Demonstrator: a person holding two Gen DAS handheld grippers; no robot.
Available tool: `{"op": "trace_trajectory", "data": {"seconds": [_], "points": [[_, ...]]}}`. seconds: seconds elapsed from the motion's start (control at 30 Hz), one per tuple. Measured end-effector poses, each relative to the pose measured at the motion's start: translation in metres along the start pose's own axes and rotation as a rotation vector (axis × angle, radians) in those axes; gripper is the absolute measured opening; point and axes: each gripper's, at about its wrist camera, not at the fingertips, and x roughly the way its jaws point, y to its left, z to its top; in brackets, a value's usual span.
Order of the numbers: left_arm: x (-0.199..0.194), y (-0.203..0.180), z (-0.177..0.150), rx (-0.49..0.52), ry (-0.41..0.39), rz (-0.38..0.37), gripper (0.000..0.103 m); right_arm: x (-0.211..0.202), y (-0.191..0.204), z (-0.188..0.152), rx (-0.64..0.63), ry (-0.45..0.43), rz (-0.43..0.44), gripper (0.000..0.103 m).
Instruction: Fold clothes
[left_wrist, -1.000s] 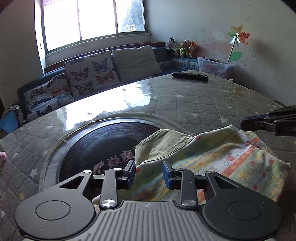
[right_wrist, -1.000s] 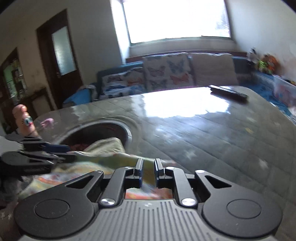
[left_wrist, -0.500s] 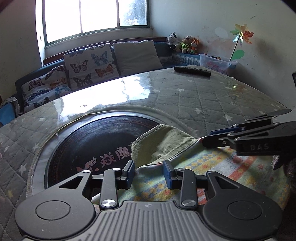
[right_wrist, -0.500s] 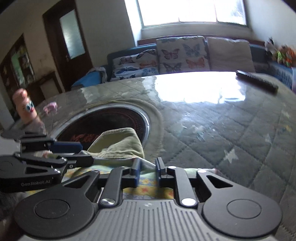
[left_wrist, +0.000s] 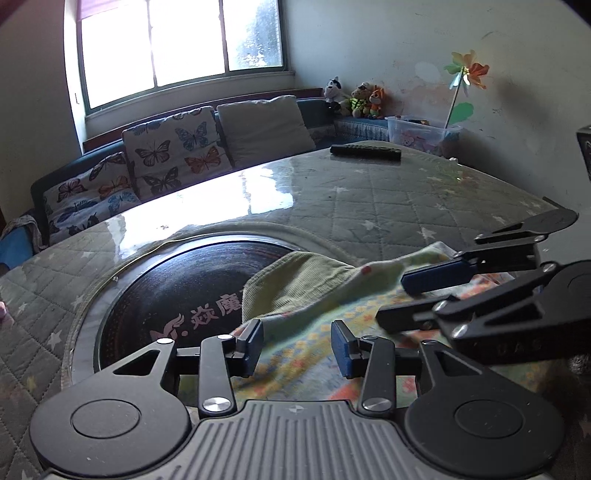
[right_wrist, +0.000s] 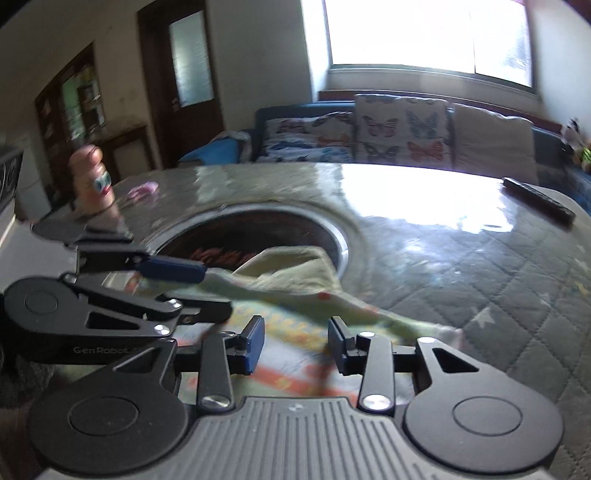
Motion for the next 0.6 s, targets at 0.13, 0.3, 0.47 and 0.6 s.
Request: {"op": "trace_trajectory", "data": {"seconds": [0.13,0.3,0.47,0.6], "points": [[-0.008,-0.007,-0.008,0.012,-0.007,-0.003,0.047,-0.005,0.012,-0.011,-0.05,0.005,-0.006,0.052],[-0.016,-0.013,-0.019,0.01,-0.013,0.006,0.05,-0.019,0.017,-0.023,-0.073,-0.01,-0.013,0.057],[-0.026,-0.017,-0.031,-0.006,-0.016,0.014,0.052,-0.03,0.025,-0.033,-0.122,-0.037,-0.03,0.065],[-0.034,-0.019,-0.04,-0.017,-0.023,0.024,0.057,-0.037,0.028,-0.039,-0.133,-0.051,-0.034,0.072]]}}
